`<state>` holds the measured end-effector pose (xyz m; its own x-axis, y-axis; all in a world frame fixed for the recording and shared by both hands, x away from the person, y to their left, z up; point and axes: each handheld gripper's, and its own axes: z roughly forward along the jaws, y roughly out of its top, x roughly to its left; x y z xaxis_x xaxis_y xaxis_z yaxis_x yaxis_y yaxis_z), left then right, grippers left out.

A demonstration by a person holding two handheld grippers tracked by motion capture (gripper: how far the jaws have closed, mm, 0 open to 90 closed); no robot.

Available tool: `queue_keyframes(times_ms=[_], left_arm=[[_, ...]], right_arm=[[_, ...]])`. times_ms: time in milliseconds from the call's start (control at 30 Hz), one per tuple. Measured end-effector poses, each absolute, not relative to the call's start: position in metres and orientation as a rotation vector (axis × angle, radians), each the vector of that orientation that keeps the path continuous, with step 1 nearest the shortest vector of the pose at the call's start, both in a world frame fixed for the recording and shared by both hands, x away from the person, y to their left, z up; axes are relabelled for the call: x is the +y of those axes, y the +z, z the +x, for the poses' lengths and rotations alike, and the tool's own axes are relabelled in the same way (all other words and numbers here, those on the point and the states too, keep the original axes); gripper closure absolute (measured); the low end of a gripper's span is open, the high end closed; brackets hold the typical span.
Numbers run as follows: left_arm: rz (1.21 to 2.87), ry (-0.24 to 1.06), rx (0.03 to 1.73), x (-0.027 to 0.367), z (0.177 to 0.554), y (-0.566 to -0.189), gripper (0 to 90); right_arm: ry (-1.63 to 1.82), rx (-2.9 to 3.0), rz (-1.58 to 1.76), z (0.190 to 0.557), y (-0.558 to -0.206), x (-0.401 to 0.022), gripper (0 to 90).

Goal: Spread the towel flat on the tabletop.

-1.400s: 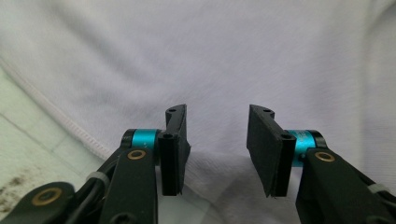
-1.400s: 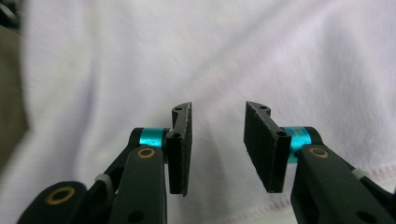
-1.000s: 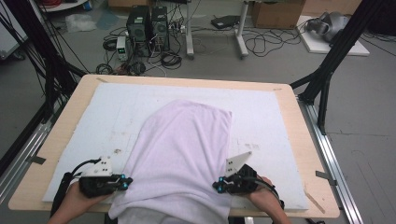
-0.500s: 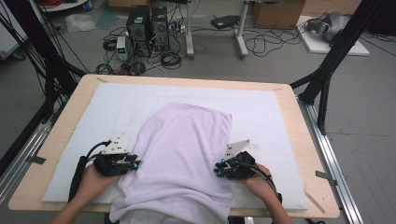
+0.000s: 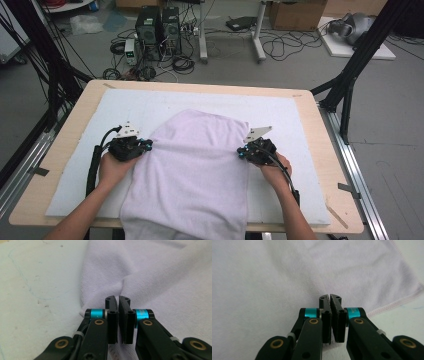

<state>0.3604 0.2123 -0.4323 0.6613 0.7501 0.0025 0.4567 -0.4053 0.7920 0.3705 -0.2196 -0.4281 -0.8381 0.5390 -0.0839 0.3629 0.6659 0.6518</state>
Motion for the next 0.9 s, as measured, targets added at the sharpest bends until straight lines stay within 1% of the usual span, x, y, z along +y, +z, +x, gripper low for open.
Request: queue_keyframes(times_ms=[67,100,133,167,200,267,367,500,567,600,633,667,700,733,767,800,900], left_arm=[[2.056,0.445,0.939,0.216,0.359,-0.430,73.2],[2.046,0.447,0.929,0.219,0.356,-0.427,70.6],[2.036,0.445,0.912,0.222,0.353,-0.422,68.4],[2.024,0.439,0.894,0.224,0.348,-0.417,65.7],[2.026,0.439,0.872,0.226,0.342,-0.413,61.9],[2.038,0.421,0.820,0.228,0.330,-0.407,59.4],[2.060,0.387,0.760,0.228,0.307,-0.411,56.2],[2.101,0.303,0.687,0.222,0.281,-0.423,49.9],[2.147,0.281,0.672,0.219,0.273,-0.431,43.3],[2.173,0.273,0.658,0.219,0.271,-0.435,42.5],[2.199,0.266,0.646,0.219,0.268,-0.438,42.9],[2.225,0.232,0.622,0.218,0.266,-0.441,47.2],[2.231,0.239,0.600,0.218,0.263,-0.443,63.8],[2.225,0.235,0.576,0.219,0.260,-0.443,69.1],[2.221,0.223,0.567,0.220,0.258,-0.444,83.8],[2.223,0.220,0.558,0.220,0.256,-0.444,86.1],[2.234,0.189,0.530,0.227,0.245,-0.442,87.4]], right_arm=[[0.952,2.604,0.728,0.372,-0.429,-0.221,83.6],[0.969,2.586,0.734,0.370,-0.426,-0.222,81.8],[0.996,2.574,0.727,0.367,-0.422,-0.224,78.0],[1.027,2.556,0.727,0.363,-0.417,-0.226,71.6],[1.049,2.544,0.725,0.358,-0.413,-0.228,69.6],[1.113,2.551,0.698,0.347,-0.405,-0.228,64.9],[1.129,2.610,0.603,0.327,-0.402,-0.220,56.8],[1.150,2.700,0.516,0.301,-0.416,-0.208,51.6],[1.155,2.727,0.529,0.292,-0.426,-0.203,47.2],[1.161,2.741,0.543,0.288,-0.430,-0.200,48.2],[1.150,2.763,0.522,0.286,-0.434,-0.198,51.0],[1.120,2.783,0.503,0.284,-0.437,-0.196,58.1],[1.110,2.777,0.470,0.281,-0.440,-0.194,66.0],[1.123,2.792,0.452,0.280,-0.440,-0.194,77.0],[1.128,2.811,0.439,0.279,-0.440,-0.193,82.3],[1.121,2.822,0.424,0.278,-0.439,-0.192,85.8],[1.071,2.830,0.392,0.270,-0.436,-0.190,87.6]])
